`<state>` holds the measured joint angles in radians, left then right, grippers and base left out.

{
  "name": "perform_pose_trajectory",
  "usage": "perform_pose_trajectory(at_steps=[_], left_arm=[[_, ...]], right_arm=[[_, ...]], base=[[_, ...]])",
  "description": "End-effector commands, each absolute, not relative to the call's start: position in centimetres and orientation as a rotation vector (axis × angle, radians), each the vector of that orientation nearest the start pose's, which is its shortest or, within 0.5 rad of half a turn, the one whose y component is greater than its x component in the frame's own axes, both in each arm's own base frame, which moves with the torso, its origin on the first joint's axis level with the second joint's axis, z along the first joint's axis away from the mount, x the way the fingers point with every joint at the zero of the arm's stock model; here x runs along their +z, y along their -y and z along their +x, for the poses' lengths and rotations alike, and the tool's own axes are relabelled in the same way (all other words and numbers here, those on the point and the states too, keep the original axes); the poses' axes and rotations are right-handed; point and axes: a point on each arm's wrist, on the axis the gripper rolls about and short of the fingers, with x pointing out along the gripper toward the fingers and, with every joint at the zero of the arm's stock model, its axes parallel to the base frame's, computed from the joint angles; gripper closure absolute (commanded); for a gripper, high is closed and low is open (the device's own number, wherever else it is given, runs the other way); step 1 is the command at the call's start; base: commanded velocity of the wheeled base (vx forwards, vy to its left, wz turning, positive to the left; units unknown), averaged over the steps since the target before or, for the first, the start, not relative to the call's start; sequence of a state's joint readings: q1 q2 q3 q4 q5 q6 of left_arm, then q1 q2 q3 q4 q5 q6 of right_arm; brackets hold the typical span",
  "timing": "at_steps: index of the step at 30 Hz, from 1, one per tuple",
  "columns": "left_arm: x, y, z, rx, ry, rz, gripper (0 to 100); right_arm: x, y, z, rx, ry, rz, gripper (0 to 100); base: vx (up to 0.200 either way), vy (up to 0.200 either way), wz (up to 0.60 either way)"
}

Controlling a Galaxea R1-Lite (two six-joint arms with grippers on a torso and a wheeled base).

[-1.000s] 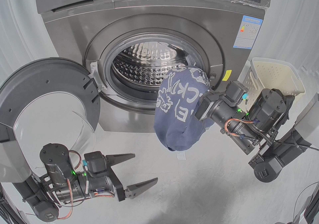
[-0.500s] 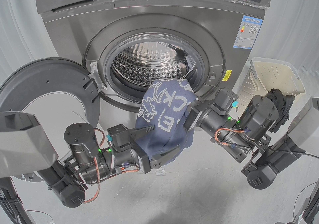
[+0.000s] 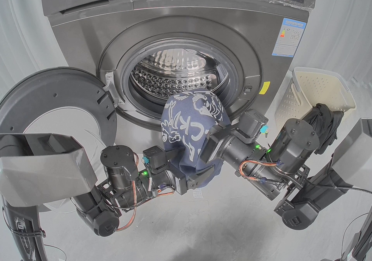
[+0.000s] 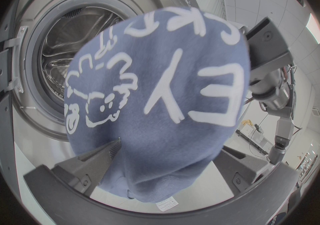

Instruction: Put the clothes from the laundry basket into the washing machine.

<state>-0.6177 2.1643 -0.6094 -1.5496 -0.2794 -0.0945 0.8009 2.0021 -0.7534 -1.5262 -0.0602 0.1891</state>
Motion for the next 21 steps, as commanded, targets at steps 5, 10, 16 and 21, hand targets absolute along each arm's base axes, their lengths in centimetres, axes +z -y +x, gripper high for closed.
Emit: perform_pose_trajectory(at_steps=[5,10,16,21], left_arm=[[6.5,20.6,28.2,-0.874,-0.074,-0.079,0],[6.7,21.0,28.0,-0.840,-0.061,-0.080,0],[7.9,20.9,27.3,-0.837,-0.042,-0.091,0],[8.0,21.0,25.8,-0.865,-0.067,-0.092,0]], right_arm=[[15.7,-25.6,24.1,0.776,0.175,0.297,100],[15.7,-25.5,24.1,0.758,0.167,0.295,100],[15.8,-25.2,24.5,0.743,0.165,0.291,100],[15.8,-25.2,24.7,0.737,0.169,0.295,100]], base=[[0.000,0.000,0.00],[0.000,0.000,0.00],[0.000,0.000,0.00],[0.000,0.000,0.00]])
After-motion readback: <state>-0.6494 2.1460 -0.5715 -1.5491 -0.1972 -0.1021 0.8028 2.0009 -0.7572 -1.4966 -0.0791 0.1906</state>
